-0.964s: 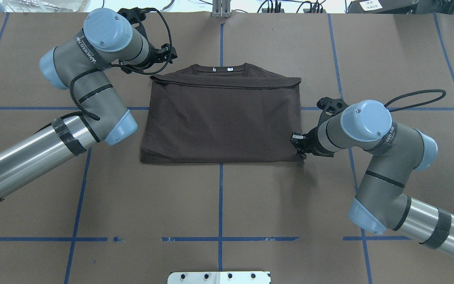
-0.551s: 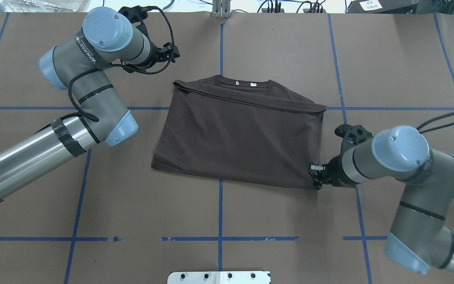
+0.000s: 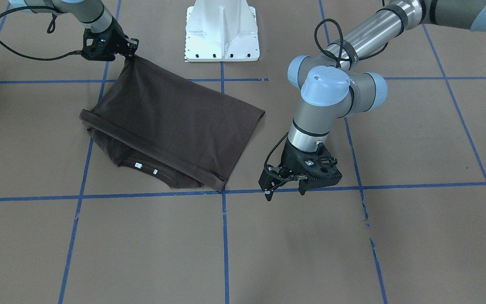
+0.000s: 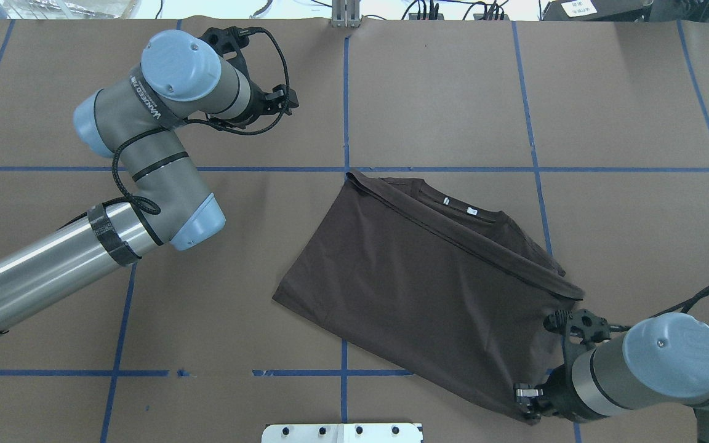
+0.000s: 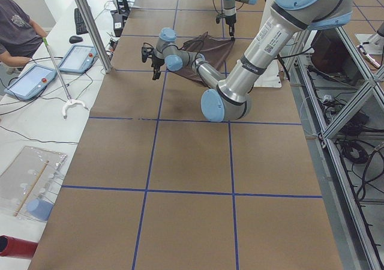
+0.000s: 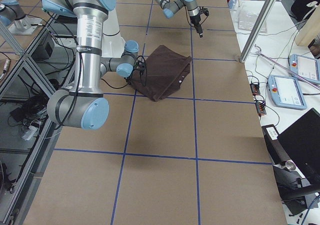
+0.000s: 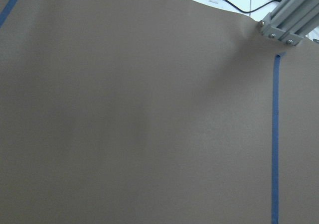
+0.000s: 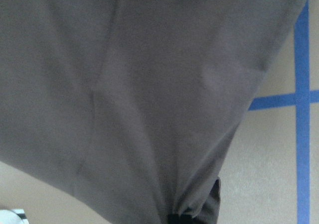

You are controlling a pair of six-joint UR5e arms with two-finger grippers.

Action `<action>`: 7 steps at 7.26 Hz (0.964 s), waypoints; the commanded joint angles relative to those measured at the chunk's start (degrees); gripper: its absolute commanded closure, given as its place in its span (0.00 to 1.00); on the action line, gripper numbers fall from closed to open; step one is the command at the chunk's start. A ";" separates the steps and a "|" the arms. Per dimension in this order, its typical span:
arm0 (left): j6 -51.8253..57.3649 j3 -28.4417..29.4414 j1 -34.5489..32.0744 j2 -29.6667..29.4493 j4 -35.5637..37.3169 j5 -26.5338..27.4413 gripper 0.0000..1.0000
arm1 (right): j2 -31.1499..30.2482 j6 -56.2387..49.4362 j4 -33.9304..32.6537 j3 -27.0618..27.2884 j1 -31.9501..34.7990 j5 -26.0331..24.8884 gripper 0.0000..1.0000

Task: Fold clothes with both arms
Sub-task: 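Drag the shirt toward the robot with the right gripper while the left gripper approaches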

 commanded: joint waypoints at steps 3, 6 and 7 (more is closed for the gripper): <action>-4.39 -15.14 7.40 10.28 3.46 -6.39 0.00 | 4.88 1.83 0.16 1.67 8.15 -3.06 0.00; -18.27 -21.88 18.21 10.84 13.42 -3.69 0.00 | 10.34 1.74 0.16 1.14 17.49 -3.07 0.00; -20.14 -21.09 18.50 10.75 13.51 -3.06 0.01 | 10.44 1.74 0.16 0.44 18.39 -3.07 0.00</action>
